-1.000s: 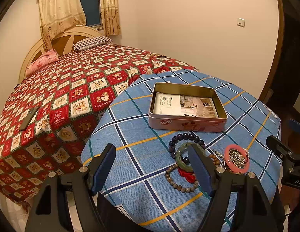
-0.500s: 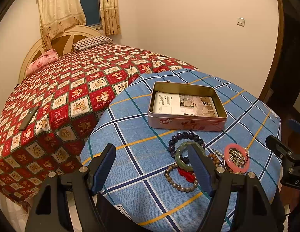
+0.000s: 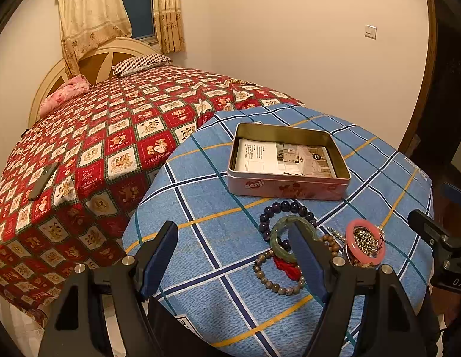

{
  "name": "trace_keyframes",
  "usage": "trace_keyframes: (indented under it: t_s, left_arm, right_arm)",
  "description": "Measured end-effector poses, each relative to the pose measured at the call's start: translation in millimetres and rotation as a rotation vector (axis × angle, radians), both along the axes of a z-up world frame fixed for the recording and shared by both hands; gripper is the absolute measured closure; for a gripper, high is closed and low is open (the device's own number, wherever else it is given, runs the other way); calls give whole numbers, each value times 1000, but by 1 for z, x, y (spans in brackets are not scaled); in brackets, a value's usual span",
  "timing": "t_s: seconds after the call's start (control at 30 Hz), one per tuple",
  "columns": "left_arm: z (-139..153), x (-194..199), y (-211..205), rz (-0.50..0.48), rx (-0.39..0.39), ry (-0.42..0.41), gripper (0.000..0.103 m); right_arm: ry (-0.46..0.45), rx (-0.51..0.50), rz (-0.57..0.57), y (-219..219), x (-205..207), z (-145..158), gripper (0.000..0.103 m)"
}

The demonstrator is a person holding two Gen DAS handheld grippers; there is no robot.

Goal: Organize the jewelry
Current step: 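Grasp the green jade bangle with the left tool while the right tool grasps the pink bangle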

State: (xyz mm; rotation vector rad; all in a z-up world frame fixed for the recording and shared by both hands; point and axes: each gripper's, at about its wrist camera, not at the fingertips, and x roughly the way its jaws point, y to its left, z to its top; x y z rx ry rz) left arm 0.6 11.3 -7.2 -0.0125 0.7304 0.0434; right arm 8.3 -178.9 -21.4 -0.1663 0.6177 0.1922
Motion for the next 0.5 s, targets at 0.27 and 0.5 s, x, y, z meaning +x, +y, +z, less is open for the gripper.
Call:
trace_keyframes:
  t_s: [0.27, 0.5]
  left_arm:
    - [-29, 13, 9, 10, -5, 57, 26]
    - [-54, 33, -4, -38, -25, 109, 27]
  right_arm:
    - [41, -8, -12, -2, 8, -23, 0]
    - [105, -35, -13, -7, 20, -49, 6]
